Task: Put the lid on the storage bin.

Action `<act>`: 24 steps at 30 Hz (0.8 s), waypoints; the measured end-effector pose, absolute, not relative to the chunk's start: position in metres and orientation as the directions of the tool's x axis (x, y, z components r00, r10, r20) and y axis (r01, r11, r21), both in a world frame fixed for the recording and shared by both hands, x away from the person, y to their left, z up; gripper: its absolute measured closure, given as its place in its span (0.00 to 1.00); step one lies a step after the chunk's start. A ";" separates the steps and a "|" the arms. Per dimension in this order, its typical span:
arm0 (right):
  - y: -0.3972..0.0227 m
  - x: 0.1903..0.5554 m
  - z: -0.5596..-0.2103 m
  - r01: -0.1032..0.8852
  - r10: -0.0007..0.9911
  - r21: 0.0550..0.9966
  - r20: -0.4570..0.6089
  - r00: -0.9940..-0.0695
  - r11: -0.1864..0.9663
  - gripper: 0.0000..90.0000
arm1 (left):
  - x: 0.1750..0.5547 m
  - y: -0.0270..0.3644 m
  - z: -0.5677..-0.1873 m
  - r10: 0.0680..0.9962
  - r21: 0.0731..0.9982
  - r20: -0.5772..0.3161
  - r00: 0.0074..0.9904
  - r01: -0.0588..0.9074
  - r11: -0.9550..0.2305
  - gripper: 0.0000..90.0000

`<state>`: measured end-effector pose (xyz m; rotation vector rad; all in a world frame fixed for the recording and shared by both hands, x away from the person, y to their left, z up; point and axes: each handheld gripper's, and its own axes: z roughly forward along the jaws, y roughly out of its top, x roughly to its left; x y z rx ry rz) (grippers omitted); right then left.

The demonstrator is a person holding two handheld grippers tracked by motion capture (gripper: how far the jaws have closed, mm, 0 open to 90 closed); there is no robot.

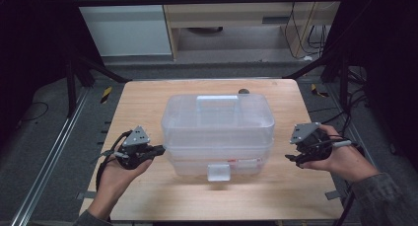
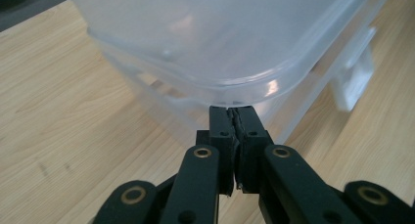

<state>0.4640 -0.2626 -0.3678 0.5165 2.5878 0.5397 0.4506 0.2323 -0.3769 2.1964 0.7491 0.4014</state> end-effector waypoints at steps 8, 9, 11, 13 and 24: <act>-0.263 0.475 -0.380 0.328 0.517 0.459 -0.379 -0.768 0.825 0.25 | 0.474 0.267 -0.392 0.710 0.705 0.108 0.696 0.450 -0.548 0.96; -0.263 0.477 -0.383 0.351 0.541 0.465 -0.379 -0.751 0.813 0.24 | 0.478 0.271 -0.395 0.724 0.705 0.112 0.681 0.458 -0.541 0.96; -0.264 0.483 -0.391 0.388 0.584 0.478 -0.380 -0.717 0.788 0.24 | 0.488 0.278 -0.402 0.747 0.707 0.111 0.655 0.476 -0.523 0.96; -0.267 0.489 -0.399 0.429 0.633 0.499 -0.372 -0.678 0.753 0.25 | 0.499 0.284 -0.410 0.771 0.710 0.107 0.627 0.494 -0.501 0.96; -0.281 0.517 -0.445 0.544 0.832 0.659 -0.244 -0.499 0.520 0.26 | 0.537 0.297 -0.454 0.828 0.697 0.071 0.556 0.567 -0.440 0.93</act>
